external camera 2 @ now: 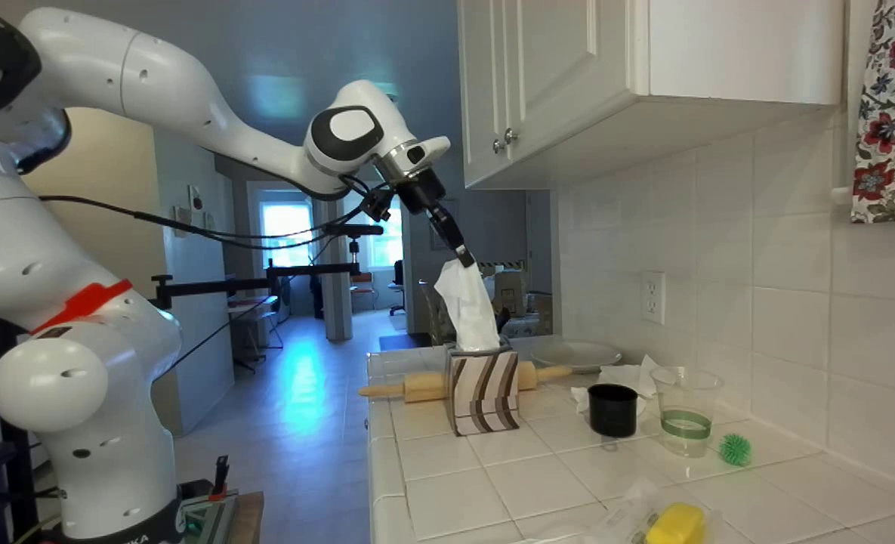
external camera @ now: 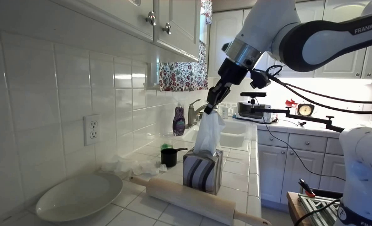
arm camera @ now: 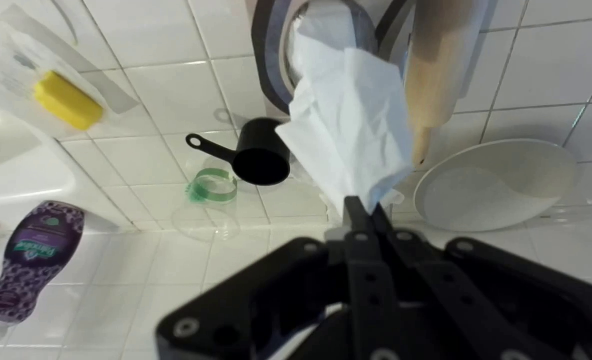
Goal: Pick up the napkin from the box and put it on the counter
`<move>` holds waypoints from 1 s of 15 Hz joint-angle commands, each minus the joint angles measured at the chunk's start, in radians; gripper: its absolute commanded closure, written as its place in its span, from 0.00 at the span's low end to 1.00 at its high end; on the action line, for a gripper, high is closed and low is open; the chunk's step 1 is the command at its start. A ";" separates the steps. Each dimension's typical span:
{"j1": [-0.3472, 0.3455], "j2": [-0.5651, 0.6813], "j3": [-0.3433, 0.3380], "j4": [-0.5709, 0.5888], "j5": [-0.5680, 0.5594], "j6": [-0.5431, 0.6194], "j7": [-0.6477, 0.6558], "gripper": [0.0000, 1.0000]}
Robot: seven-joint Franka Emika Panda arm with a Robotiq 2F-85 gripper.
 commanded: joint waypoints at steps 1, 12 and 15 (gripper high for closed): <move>-0.039 -0.078 0.024 -0.052 -0.027 0.029 0.040 1.00; -0.174 -0.215 0.039 -0.091 -0.061 0.073 0.112 1.00; -0.198 -0.240 0.035 -0.106 -0.054 0.081 0.123 1.00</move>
